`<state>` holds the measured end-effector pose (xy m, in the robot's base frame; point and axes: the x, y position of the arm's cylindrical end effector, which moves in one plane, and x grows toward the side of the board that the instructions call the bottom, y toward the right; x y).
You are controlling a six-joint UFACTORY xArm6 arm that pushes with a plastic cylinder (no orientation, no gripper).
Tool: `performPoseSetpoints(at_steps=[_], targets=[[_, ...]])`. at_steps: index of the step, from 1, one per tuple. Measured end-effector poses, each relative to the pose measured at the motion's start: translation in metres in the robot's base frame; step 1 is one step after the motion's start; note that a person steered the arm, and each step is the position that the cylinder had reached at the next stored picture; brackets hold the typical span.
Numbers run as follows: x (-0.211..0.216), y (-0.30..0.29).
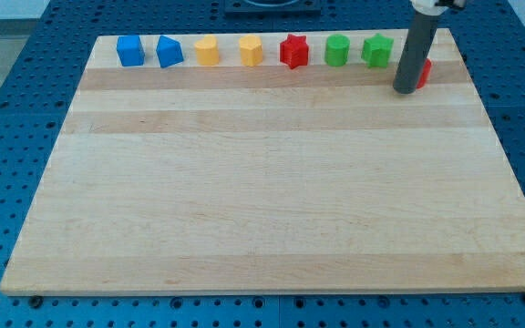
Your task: Push the red circle towards top right
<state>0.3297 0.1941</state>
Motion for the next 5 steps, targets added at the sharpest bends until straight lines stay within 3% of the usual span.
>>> performPoseSetpoints(at_steps=[5], targets=[[-0.031,0.036]])
